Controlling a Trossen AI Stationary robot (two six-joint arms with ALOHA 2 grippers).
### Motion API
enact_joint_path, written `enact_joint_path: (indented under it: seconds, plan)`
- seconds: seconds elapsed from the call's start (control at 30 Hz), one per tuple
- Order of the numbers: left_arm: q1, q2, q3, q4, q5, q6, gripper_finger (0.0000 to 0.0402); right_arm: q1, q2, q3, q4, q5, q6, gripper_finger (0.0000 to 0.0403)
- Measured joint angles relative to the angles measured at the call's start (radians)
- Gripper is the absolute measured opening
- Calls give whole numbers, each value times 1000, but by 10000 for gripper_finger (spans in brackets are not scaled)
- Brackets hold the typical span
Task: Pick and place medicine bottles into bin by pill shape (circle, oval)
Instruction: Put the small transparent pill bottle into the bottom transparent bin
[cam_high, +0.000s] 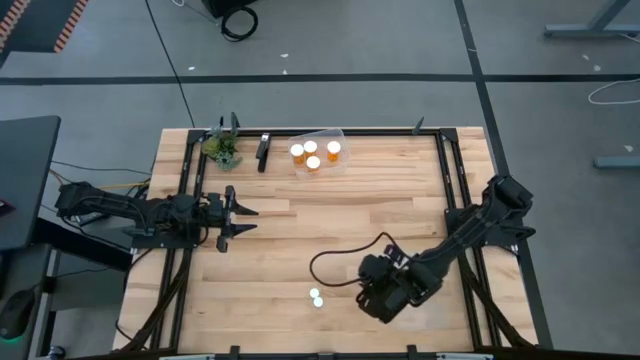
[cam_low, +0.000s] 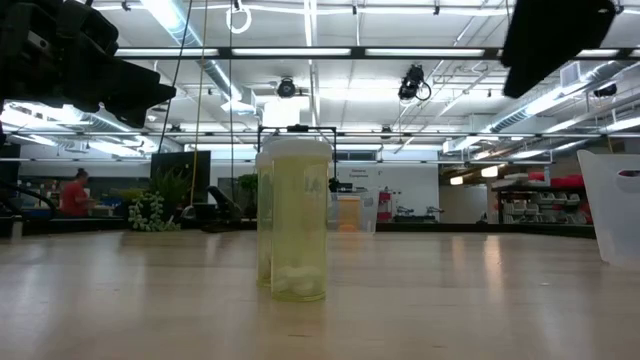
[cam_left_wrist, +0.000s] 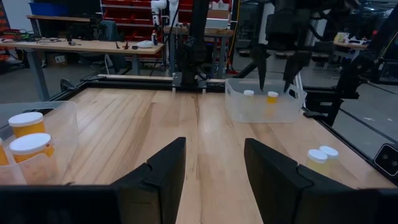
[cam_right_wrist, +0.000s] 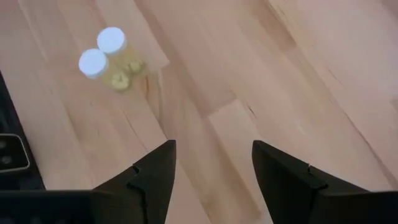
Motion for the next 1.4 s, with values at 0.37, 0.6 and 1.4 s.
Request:
enact_joint_path:
  seconds: [0.37,0.6,1.4]
  plan:
    - [0,0,0,0,0,0,172,-47,78,-1,222,-38,-176,218]
    - [0,0,0,0,0,0,172,-47,78,3,348,-17,-236,218]
    - [0,0,0,1,0,0,172,-22,395,496,14,23,-436,217]
